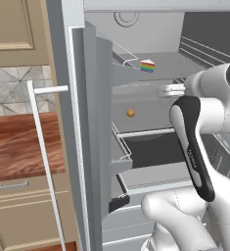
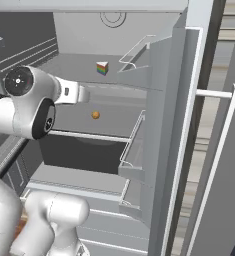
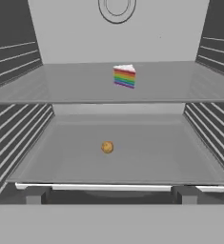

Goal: Place the mustard and ketchup from the counter to the top shelf of the fridge. If the existing items in the fridge are on the top shelf, move them to other shelves.

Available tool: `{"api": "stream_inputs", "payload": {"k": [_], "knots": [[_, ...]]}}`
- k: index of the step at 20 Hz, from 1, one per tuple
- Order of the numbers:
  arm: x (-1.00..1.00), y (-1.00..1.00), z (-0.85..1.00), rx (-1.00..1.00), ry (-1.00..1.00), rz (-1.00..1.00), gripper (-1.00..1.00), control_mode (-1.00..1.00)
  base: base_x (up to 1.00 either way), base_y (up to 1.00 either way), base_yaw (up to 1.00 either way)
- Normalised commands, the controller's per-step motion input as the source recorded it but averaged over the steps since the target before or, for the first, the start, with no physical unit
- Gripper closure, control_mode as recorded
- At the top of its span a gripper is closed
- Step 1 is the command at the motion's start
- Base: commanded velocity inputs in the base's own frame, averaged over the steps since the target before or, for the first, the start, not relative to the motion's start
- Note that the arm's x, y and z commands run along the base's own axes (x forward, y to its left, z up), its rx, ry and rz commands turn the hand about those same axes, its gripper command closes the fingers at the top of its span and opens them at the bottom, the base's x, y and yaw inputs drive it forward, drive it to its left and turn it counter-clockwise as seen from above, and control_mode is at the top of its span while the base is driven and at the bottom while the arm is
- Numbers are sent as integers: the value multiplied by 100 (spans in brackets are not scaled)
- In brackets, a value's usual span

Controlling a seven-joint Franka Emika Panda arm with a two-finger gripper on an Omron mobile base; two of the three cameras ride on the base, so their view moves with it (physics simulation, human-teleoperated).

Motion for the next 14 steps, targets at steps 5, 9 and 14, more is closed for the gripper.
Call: {"api": "stream_inputs", "payload": {"k": [5, 9, 14], "knots": [[34, -1, 55, 0, 0, -3, -100, -100, 0, 0, 0], [46, -18, 7, 0, 0, 0, -100, -100, 0, 0, 0], [49, -19, 0, 0, 0, 0, -100, -100, 0, 0, 0]]}}
